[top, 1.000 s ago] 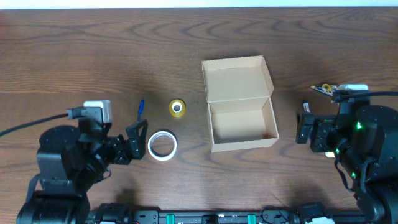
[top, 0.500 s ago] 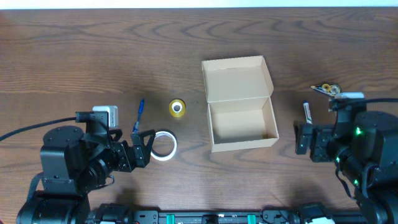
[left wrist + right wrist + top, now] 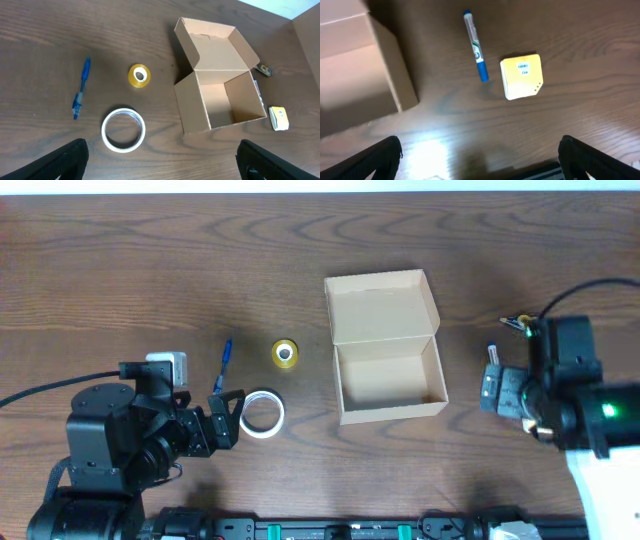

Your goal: Pack container

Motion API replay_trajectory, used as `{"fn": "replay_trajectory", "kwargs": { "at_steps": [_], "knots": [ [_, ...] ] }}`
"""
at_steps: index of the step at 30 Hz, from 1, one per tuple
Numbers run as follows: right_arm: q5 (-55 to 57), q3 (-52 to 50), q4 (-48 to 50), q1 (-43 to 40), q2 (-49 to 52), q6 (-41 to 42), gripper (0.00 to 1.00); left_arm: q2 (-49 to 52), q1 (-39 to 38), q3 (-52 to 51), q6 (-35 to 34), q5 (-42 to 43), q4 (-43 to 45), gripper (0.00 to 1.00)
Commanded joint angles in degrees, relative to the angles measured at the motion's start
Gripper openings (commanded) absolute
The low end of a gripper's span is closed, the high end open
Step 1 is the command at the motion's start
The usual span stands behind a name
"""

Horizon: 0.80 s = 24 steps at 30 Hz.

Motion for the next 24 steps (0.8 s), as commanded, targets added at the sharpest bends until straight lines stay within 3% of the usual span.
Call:
{"fn": "replay_trajectory", "kwargs": {
  "at_steps": [1,6,17,24],
  "knots": [
    [0.6,-0.4,1.5,-1.6,3.5,1.4,0.99,-0.2,-0.2,1.3,-0.7,-0.4,-0.2,0.95],
    [0.9,-0.4,5.0,-3.1,5.7,1.0,0.99,-0.2,-0.2,1.3,-0.7,-0.7,-0.3,0.95],
    [0.0,-0.4,5.0,-18.0,2.7,0.4,0.99,-0.2,-0.2,1.3,-0.6,-3.7,-0.2,0.95],
    [-2.9,-0.4,17.9,-20.0,2.5,-2.8,0.99,-0.2,-0.2,1.3,-0.8,-6.1,1.9,0.95]
  ]
}}
